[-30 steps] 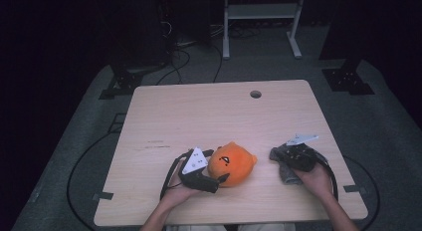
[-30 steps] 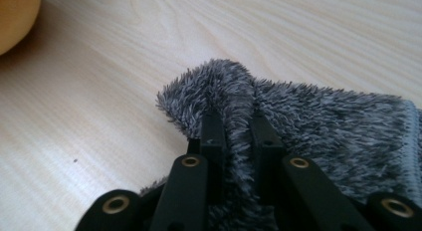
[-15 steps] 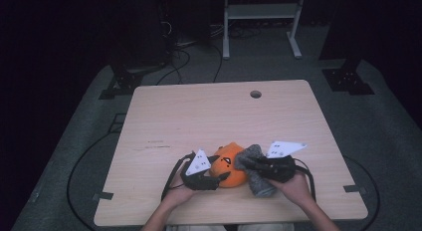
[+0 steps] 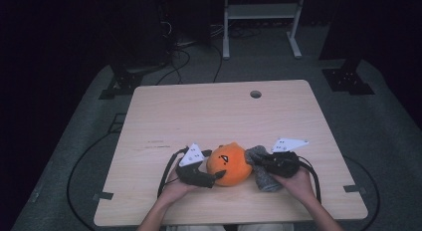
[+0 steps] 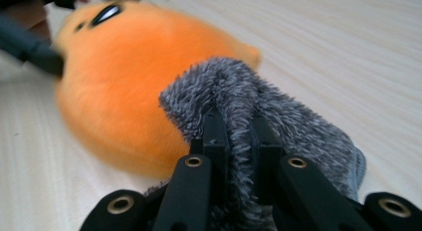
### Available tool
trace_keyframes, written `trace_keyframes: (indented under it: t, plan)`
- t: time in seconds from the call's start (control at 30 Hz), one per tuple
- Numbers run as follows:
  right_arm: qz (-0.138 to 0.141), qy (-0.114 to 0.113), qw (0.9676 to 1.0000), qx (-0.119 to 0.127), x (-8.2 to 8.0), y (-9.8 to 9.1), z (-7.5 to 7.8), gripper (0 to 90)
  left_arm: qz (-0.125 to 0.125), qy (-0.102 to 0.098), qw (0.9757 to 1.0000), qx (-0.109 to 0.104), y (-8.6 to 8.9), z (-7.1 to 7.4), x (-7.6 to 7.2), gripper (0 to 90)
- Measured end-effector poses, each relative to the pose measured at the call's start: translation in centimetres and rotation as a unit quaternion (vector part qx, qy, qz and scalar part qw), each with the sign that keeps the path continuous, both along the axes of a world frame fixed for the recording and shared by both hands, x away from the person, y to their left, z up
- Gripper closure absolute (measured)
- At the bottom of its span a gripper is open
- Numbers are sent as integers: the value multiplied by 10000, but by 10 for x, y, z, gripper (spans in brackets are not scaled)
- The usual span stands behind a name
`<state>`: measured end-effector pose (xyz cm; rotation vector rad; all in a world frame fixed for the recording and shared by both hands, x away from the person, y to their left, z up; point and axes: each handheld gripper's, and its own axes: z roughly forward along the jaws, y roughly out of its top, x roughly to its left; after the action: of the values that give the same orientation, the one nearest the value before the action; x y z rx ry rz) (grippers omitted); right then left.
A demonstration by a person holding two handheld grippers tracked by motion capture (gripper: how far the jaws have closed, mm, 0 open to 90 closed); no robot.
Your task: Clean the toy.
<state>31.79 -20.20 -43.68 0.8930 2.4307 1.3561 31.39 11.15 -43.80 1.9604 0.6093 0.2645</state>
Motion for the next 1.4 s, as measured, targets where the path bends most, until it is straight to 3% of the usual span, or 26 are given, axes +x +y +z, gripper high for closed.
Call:
trace_keyframes:
  t: [0.1, 0.13, 0.27, 0.37, 0.47, 0.53, 0.63, 0.67, 0.7, 0.73, 0.77, 0.8, 0.87, 1.0, 1.07, 1.13, 1.23, 1.3, 1.4]
  plan:
    - [149, -52, 9999, 15, -11, 5, 3, 807, 3, 19, 10000, -48, 4, -2, 1, 204]
    - [360, -212, 9991, 86, -18, 11, 7, 807, -59, -40, 10000, -7, 5, -2, 0, 261]
    - [606, -324, 9976, 98, -25, 20, 10, 806, -53, -242, 9994, 250, 5, -2, -3, 326]
    - [554, -280, 9981, 41, -21, 17, 6, 807, -58, -255, 9994, 232, 6, -3, -1, 342]
    - [197, -97, 9997, -145, -13, 1, -1, 808, -99, -288, 9992, 245, 7, -4, -1, 352]
    - [139, -128, 9998, -118, -12, -2, 0, 808, -108, -309, 9991, 269, 6, -5, -1, 362]
    - [248, -195, 9989, 356, -11, -1, 8, 807, -112, -327, 9990, 272, 6, -5, -2, 362]
    - [307, -195, 9987, 353, -9, 7, 10, 808, -91, -280, 9992, 255, 7, -5, -1, 317]
    - [312, -175, 9990, 280, -9, 12, 8, 807, 26, -55, 10000, 77, 7, 0, 0, 242]
    - [312, -175, 9990, 280, -9, 12, 8, 807, 26, -55, 10000, 77, 7, 0, 0, 182]
    - [367, -165, 9988, 287, -12, 19, 6, 807, 102, -27, 9999, -95, 8, 4, -1, 154]
    - [472, -161, 9982, 330, -14, 21, 7, 807, 101, -22, 9999, -72, 8, 4, -2, 155]
    - [666, -231, 9970, 329, -21, 26, 8, 806, 82, -25, 10000, 49, 6, 4, -2, 185]
    - [694, -285, 9970, 204, -24, 25, 7, 806, -52, -209, 9995, 236, 7, -2, -5, 272]
    - [571, -207, 9980, 176, -20, 18, 4, 806, -38, -251, 9992, 313, 8, -3, -6, 303]
    - [254, -14, 9996, 133, -11, 6, -1, 807, -51, -256, 9991, 336, 10, -4, -5, 316]
    - [211, -25, 9995, 241, -10, 3, 0, 807, -45, -254, 9989, 388, 11, -6, -5, 329]
    - [465, -142, 9970, 609, -12, 10, 11, 806, -67, -229, 9989, 391, 12, -7, -5, 341]
    - [562, -208, 9966, 569, -13, 20, 13, 805, -122, -229, 9988, 424, 14, -8, -5, 343]
